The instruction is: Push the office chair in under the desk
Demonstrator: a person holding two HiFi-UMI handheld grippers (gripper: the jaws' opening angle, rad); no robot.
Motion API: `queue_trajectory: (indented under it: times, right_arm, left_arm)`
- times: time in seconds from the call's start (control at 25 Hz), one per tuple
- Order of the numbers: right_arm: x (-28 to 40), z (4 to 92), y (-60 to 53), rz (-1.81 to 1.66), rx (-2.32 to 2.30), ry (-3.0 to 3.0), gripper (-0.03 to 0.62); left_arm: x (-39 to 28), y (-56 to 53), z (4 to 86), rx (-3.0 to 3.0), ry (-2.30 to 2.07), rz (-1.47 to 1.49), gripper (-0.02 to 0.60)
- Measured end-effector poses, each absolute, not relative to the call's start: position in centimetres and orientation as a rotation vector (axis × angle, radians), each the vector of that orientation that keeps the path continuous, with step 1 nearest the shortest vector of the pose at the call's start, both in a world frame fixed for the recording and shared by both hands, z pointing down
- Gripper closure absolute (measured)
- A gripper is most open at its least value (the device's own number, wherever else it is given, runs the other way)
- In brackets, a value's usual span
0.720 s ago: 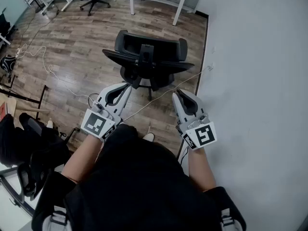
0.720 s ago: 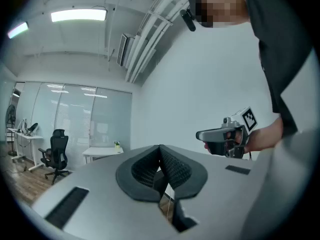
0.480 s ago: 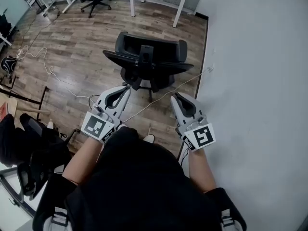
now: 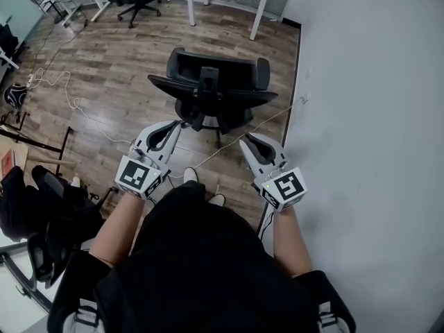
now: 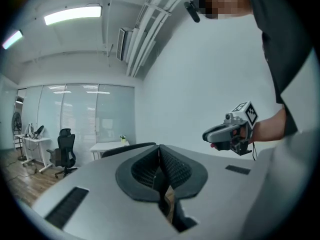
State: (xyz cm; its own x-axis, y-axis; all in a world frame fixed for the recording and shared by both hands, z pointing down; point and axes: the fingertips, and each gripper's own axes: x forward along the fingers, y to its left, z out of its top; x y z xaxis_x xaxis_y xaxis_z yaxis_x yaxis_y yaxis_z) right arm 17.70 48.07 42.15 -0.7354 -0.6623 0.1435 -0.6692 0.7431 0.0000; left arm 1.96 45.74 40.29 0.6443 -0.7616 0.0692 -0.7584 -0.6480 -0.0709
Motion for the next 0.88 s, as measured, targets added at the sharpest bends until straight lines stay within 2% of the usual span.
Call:
queue_trajectory:
  times: [0.24,0.52,0.64,0.88]
  right_arm:
    - [17.5,43.1,46.1,0.137,1.058,-2.792,0.538]
    - [17.5,44.6,42.3,0.185,1.044,-2.705,0.505]
    - [17.3,45.7,40.4,0.189,1.006,-2.653,0.499]
    - [17.3,47.0,36.9,0.179,0.987,-2.578,0.494]
  left_arm:
    - [1.5,43.7,41.1,-2.821,1.296,-0.184,0.577]
    - [0.8,40.1,42.5,-2.847,1.251,-0.277,0.526]
    - [0.3,38.2,43.2,-2.871,1.217,-0.327,0.486]
    - [-1.1,34.6,45.0,-2.885,1.164,-0.444,0.459]
